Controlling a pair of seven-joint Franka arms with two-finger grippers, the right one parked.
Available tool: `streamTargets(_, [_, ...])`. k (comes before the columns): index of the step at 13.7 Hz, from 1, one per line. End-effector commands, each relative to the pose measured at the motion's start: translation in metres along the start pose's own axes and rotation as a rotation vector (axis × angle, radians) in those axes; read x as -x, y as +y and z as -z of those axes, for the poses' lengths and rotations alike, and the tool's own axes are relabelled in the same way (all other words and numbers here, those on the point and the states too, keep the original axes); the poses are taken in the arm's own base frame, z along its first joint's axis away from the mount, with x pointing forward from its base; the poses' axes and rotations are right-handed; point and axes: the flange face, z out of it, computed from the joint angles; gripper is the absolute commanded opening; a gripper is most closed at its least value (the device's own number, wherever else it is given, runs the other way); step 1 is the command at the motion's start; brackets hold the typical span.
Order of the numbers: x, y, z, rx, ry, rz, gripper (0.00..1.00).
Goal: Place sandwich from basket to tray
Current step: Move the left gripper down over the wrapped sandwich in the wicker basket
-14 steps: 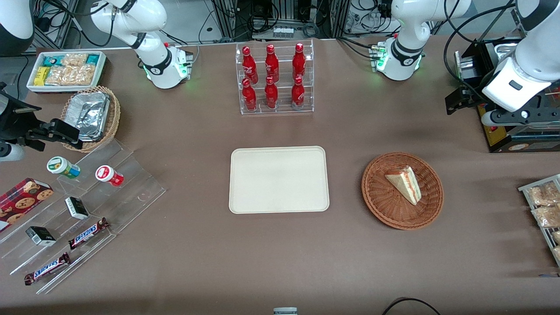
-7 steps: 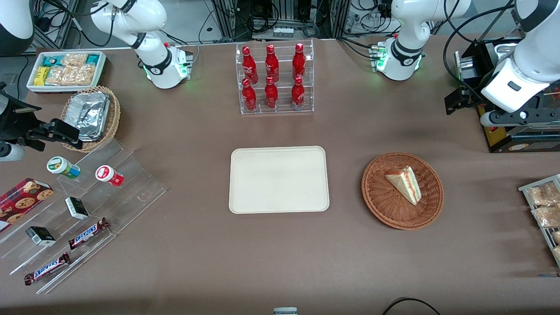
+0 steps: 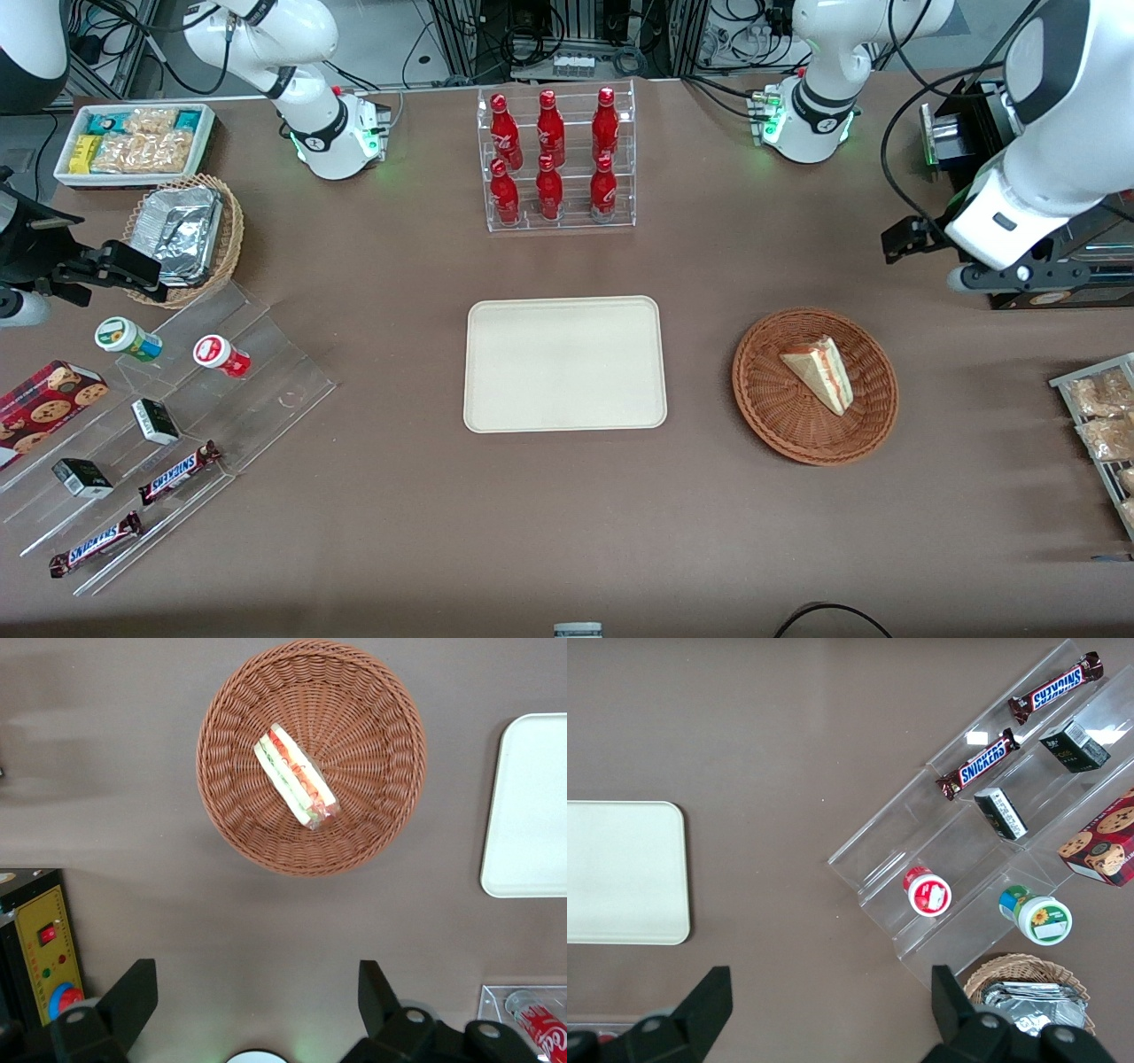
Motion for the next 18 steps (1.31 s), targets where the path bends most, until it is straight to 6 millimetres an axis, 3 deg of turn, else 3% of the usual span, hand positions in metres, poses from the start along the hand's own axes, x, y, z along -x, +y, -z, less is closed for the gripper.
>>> streamTargets(1, [-0.017, -0.001, -0.020, 0.012, 0.000, 0.006, 1.00])
streamTargets(8, [-0.054, 0.004, -0.075, 0.028, 0.006, 0.042, 1.00])
streamTargets(14, [-0.058, 0.015, -0.140, 0.043, 0.061, 0.287, 1.00])
streamTargets(18, [-0.067, 0.039, -0.170, 0.038, 0.051, 0.389, 1.00])
